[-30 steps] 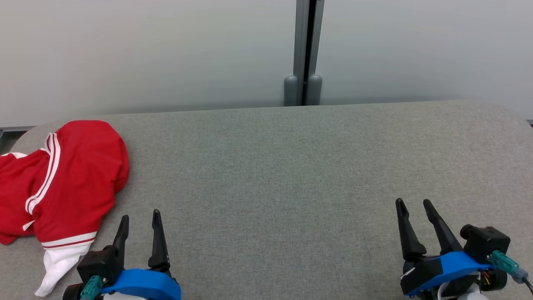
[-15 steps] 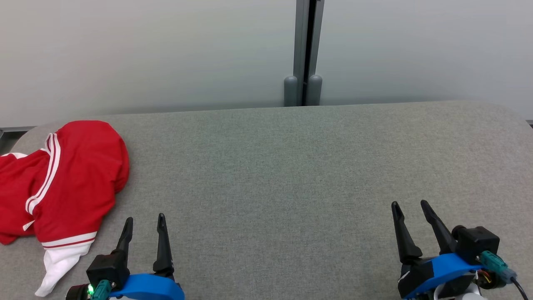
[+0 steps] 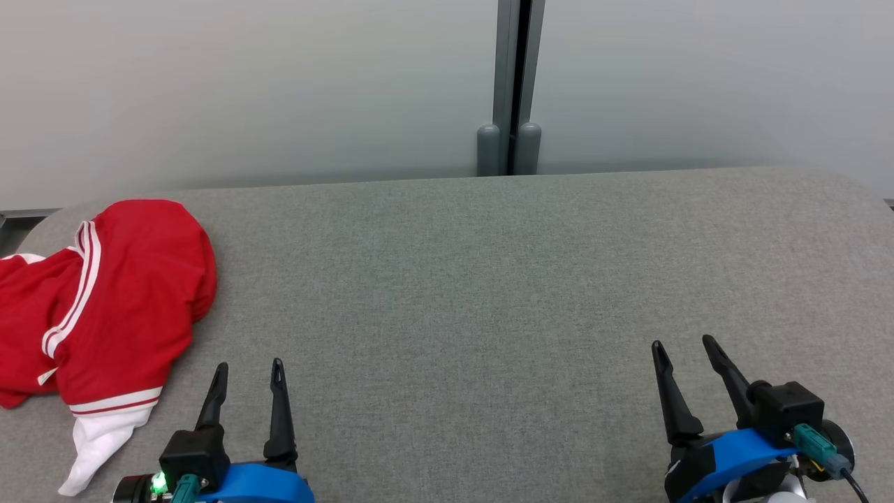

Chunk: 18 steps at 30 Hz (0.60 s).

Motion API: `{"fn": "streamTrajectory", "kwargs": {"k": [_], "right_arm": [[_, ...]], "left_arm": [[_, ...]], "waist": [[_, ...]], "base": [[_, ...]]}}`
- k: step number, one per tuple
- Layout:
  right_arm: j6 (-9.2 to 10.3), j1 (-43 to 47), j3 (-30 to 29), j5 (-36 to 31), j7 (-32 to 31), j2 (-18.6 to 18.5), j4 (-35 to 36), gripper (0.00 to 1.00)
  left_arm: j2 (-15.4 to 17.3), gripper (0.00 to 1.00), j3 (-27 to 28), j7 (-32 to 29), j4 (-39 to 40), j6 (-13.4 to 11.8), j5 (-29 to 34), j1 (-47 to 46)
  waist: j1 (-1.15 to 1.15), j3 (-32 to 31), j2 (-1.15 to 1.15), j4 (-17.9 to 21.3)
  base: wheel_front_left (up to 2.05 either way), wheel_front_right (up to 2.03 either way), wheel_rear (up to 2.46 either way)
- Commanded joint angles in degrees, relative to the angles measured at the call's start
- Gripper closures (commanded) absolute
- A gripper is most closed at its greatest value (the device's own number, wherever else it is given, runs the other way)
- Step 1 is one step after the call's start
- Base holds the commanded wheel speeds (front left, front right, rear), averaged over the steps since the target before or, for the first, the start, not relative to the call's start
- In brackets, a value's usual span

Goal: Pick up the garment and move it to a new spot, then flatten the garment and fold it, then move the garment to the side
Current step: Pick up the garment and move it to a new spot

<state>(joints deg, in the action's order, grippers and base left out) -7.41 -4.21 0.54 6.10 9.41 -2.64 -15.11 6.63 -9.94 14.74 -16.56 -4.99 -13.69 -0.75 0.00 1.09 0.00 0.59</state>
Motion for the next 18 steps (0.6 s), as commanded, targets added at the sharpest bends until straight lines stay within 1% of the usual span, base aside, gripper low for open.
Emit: {"fn": "streamTrajectory", "kwargs": {"k": [1,14,18], "right_arm": [[-0.15,-0.34,0.17,-1.19,0.54,-0.43,-0.11,0.0],[-0.15,-0.45,0.14,-1.05,1.02,-0.42,-0.47,0.0],[-0.15,-0.2,-0.05,-1.17,1.0,-0.39,-0.31,0.0]], "left_arm": [[0.28,0.0,-0.31,0.47,0.24,-0.38,1.2,0.17],[0.49,0.0,-0.69,0.47,0.15,-0.51,0.2,-0.02],[0.55,0.0,-0.74,0.49,-0.01,-0.52,0.09,-0.48]], "waist": [[0.0,0.06,0.0,0.05],[0.0,0.14,0.0,0.12],[0.0,0.13,0.0,-0.67]], "base": [[0.0,0.0,0.0],[0.0,0.0,0.0],[0.0,0.0,0.0]]}}
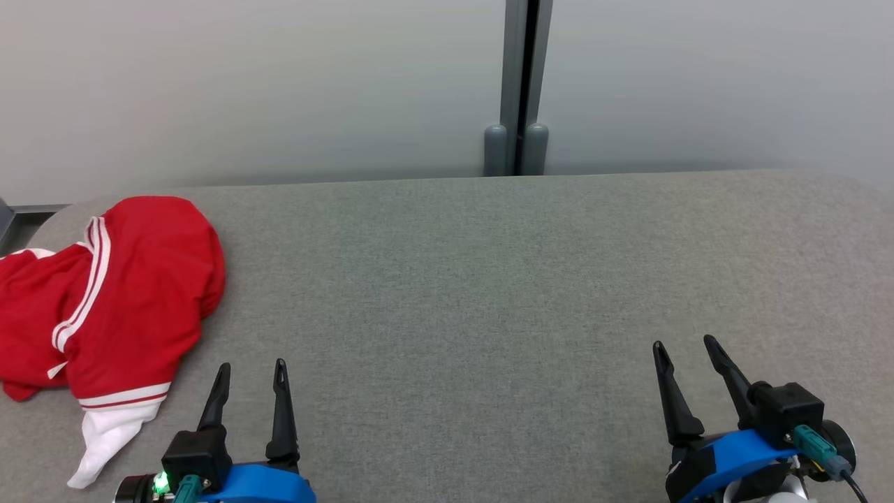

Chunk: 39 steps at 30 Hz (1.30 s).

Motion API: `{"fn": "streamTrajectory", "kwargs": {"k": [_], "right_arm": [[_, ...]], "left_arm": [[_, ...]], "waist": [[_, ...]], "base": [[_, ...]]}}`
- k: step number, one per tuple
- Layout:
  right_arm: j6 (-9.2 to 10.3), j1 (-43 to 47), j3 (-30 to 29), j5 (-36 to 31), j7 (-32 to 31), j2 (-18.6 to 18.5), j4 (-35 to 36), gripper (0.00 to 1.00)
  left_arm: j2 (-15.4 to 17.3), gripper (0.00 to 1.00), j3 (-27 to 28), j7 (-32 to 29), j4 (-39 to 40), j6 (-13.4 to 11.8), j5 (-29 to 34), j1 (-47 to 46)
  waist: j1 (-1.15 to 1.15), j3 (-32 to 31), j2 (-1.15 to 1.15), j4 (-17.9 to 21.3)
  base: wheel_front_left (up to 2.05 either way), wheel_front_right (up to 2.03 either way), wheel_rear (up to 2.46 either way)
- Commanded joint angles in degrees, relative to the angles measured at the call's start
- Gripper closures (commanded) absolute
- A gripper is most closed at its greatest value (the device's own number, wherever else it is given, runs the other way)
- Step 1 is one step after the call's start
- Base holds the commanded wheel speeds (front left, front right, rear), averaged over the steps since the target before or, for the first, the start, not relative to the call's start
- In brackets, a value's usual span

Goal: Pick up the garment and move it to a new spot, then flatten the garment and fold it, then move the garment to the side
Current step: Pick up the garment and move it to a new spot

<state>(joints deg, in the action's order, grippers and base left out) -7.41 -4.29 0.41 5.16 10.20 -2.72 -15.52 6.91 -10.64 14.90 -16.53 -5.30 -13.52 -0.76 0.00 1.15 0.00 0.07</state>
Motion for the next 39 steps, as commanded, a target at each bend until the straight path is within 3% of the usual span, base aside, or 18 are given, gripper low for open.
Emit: {"fn": "streamTrajectory", "kwargs": {"k": [1,25,31,39], "right_arm": [[-0.15,0.04,-0.09,-0.24,0.16,-0.3,0.17,0.0],[-0.15,0.03,0.75,-0.19,0.44,-0.3,0.33,0.0],[-0.14,-0.15,1.59,0.04,0.27,-0.31,0.09,0.0],[-0.14,-0.1,1.97,0.1,0.21,-0.31,0.03,0.0]], "left_arm": [[0.34,0.0,-0.15,0.33,0.03,-0.19,-0.06,-0.49],[2.25,0.0,0.05,-0.36,3.48,-1.9,-0.51,1.72],[2.72,0.0,0.36,-0.54,4.09,-2.29,-1.08,2.61],[3.2,0.0,0.87,-1.19,4.16,-2.49,-1.86,1.92]], "waist": [[0.0,0.02,0.0,-0.63],[0.0,0.44,0.0,-22.22],[0.0,0.15,0.0,-24.37],[0.0,0.41,0.0,-23.82]], "base": [[0.0,0.0,0.0],[0.0,0.0,0.0],[0.0,0.0,0.0],[0.0,0.0,0.0]]}}
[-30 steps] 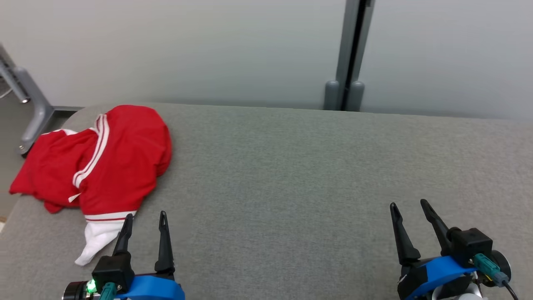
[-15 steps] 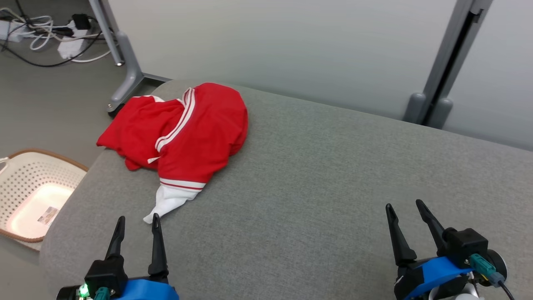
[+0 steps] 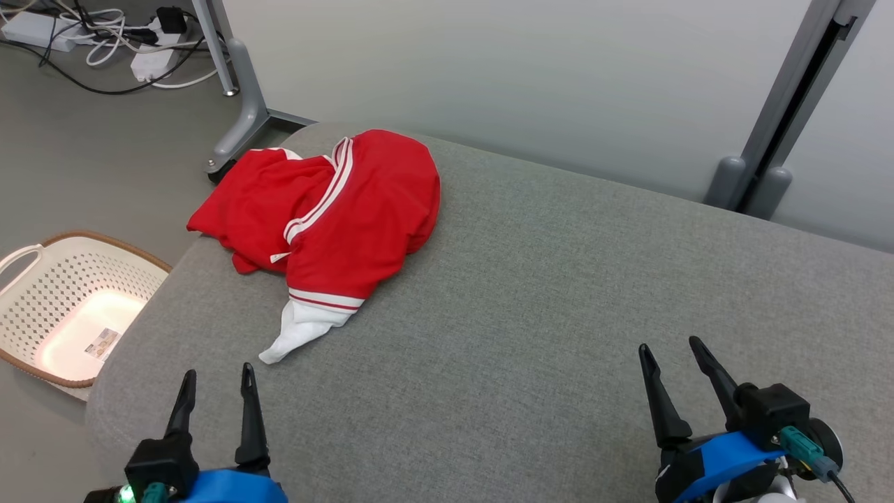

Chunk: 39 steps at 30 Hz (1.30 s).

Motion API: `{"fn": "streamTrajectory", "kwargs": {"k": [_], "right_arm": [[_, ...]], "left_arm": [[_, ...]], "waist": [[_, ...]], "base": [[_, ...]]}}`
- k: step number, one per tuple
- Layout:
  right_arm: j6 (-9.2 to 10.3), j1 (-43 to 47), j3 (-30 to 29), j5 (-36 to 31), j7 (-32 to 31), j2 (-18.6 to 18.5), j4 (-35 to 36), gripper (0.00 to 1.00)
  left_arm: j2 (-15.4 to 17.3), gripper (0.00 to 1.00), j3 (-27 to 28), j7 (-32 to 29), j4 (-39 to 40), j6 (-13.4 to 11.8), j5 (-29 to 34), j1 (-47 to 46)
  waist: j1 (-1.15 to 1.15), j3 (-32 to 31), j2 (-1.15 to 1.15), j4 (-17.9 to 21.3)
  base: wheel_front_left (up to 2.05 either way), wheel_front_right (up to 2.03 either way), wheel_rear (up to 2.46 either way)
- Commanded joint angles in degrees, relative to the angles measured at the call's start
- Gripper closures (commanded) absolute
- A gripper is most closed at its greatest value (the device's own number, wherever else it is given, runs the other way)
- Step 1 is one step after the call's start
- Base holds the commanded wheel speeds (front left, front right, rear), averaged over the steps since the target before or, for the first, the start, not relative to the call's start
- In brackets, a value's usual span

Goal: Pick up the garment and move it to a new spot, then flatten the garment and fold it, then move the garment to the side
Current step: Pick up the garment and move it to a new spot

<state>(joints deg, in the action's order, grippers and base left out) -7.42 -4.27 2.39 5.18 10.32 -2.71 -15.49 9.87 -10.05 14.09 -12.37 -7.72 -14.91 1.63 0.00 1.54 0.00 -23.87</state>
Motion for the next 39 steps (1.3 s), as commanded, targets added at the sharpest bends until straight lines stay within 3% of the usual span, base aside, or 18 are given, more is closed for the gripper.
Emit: {"fn": "streamTrajectory", "kwargs": {"k": [1,4,11,19,25,33,35,36,39], "right_arm": [[-0.13,-0.08,-0.01,0.05,0.02,-0.32,0.05,0.0],[-0.13,-0.19,-0.43,-0.29,-0.16,-0.34,0.51,0.0],[-0.13,-1.78,0.28,-1.39,-1.13,-0.32,2.16,0.0],[-0.12,-4.74,1.86,-2.53,-1.85,-0.32,4.41,0.0],[-0.13,-6.49,2.0,-3.31,-1.56,-0.3,5.38,0.0],[-0.12,-7.54,1.7,-3.12,-0.91,-0.3,5.71,0.0],[-0.12,-7.57,1.65,-2.77,-0.6,-0.3,5.45,0.0],[-0.12,-7.66,1.61,-2.63,-0.58,-0.3,5.31,0.0],[-0.12,-7.73,1.57,-2.24,-0.24,-0.3,4.73,0.0]], "left_arm": [[0.05,0.0,0.9,-0.81,0.2,-0.01,-1.33,-1.16],[0.18,0.0,1.65,-3.26,3.5,-0.49,-2.35,-3.89],[5.88,0.0,5.37,-15.15,5.63,1.15,-5.66,-15.88],[11.97,0.0,9.65,-31.05,-5.63,3.35,-12.68,-30.08],[13.69,0.0,12.29,-40.21,-13.12,4.71,-18.71,-33.77],[14.44,0.0,13.16,-47.71,-17.16,2.09,-21.13,-31.4],[14.37,0.7,13.29,-50.05,-17.49,1.83,-21.99,-30.96],[14.3,1.0,13.29,-50.93,-17.38,1.87,-22.48,-30.86],[14.41,1.0,13.78,-51.12,-16.01,2.42,-23.37,-30.56]], "waist": [[0.0,0.13,0.0,0.29],[0.0,0.76,0.0,0.56],[0.0,4.18,0.0,2.8],[0.0,11.95,0.0,8.86],[0.0,16.84,0.0,14.41],[0.0,19.35,0.0,18.78],[0.0,19.45,0.0,19.49],[0.0,19.41,0.0,19.72],[0.0,18.76,0.0,20.23]], "base": [[0.0,0.0,0.0],[0.0,0.0,0.0],[0.0,0.0,0.0],[0.0,0.0,0.0],[0.0,0.0,0.0],[0.0,0.0,0.0],[0.0,0.0,0.0],[0.0,0.0,0.0],[0.0,0.0,0.0]]}}
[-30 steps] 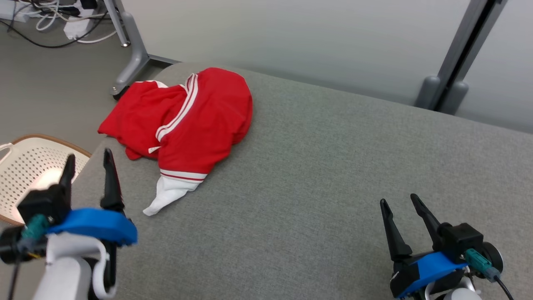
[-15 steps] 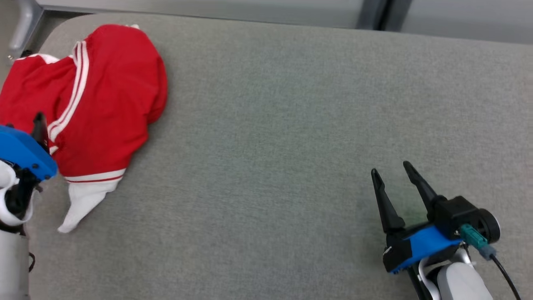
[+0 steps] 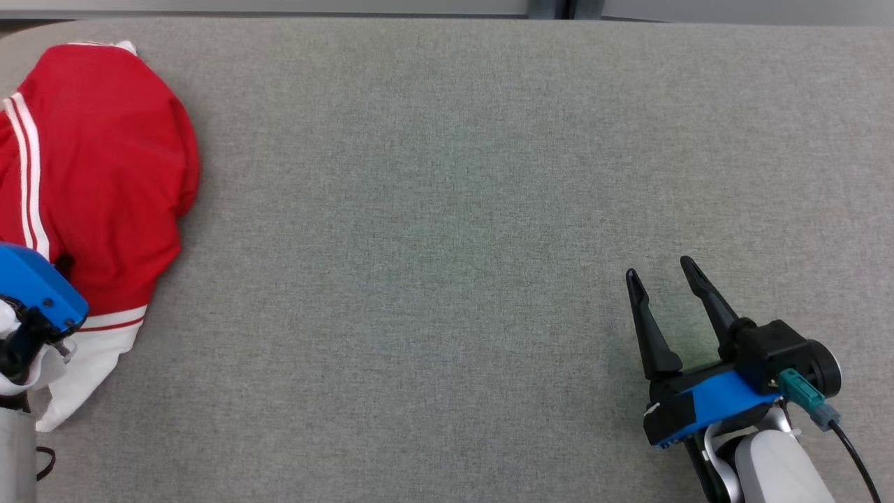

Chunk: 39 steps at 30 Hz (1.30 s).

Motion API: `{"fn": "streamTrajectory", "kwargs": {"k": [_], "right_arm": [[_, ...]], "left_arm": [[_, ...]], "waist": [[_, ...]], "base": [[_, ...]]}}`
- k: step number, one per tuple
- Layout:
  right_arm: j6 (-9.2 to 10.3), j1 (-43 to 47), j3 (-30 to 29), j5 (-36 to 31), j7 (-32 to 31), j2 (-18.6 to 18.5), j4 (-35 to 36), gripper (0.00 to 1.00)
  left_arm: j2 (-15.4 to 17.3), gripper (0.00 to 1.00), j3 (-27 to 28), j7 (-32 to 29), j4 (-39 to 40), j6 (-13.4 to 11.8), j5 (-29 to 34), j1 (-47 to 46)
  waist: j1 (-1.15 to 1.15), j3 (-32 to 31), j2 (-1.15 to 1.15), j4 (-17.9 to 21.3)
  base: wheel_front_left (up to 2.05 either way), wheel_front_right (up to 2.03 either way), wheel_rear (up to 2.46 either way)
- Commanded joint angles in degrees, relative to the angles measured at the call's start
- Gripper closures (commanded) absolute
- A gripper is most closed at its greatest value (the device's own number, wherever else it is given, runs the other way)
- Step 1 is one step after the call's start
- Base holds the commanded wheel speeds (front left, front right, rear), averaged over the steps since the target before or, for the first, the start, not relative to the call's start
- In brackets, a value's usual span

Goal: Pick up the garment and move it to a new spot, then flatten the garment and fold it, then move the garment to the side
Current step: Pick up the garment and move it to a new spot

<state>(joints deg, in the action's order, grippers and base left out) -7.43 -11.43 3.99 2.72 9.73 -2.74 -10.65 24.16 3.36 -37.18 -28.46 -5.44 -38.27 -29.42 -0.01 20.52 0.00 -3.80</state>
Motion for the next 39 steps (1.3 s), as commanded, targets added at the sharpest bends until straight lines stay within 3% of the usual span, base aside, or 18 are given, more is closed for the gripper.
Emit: {"fn": "streamTrajectory", "kwargs": {"k": [1,8,14,20,21,23,33,39], "right_arm": [[-0.11,-0.53,-0.01,0.48,0.51,-0.27,-0.32,0.0],[-0.11,-0.19,0.44,1.96,1.66,-0.27,-2.18,0.0],[-0.12,0.85,0.77,3.93,2.69,-0.28,-4.4,0.0],[-0.11,1.32,0.98,5.37,3.58,-0.27,-5.92,0.0],[-0.11,1.65,1.09,5.79,3.79,-0.28,-6.36,0.0],[-0.12,1.71,1.09,5.9,3.91,-0.28,-6.26,0.0],[-0.12,0.52,0.83,6.78,4.41,-0.26,-6.37,0.0],[-0.12,-0.26,1.31,7.7,4.84,-0.26,-6.95,0.0]], "left_arm": [[0.47,1.0,0.49,0.7,0.81,0.48,0.02,0.31],[3.31,1.0,0.93,3.52,8.22,2.72,0.51,-4.43],[3.83,1.0,-2.71,1.84,15.23,4.63,1.9,-12.88],[1.33,1.0,-7.79,-0.37,20.08,6.67,2.62,-22.96],[-2.18,1.0,-10.49,-0.82,21.61,7.8,1.04,-27.65],[-4.3,1.0,-11.53,-0.77,22.18,8.27,-0.03,-28.52],[-11.61,1.0,-16.78,0.93,21.42,8.47,-2.72,-18.95],[-13.28,1.0,-21.81,3.76,14.03,8.73,-0.6,-7.22]], "waist": [[0.01,-0.68,0.0,0.28],[0.01,-5.64,0.0,0.88],[0.01,-10.8,0.0,1.74],[0.01,-14.11,0.0,4.44],[0.01,-14.82,0.0,7.1],[0.01,-14.76,0.0,8.58],[0.01,-11.54,0.0,15.24],[0.01,-10.0,0.0,17.49]], "base": [[0.0,0.0,0.0],[0.0,0.0,0.0],[0.0,0.0,0.0],[0.0,0.0,0.0],[0.0,0.0,0.0],[0.0,0.0,0.0],[0.0,0.0,0.0],[0.0,0.0,0.0]]}}
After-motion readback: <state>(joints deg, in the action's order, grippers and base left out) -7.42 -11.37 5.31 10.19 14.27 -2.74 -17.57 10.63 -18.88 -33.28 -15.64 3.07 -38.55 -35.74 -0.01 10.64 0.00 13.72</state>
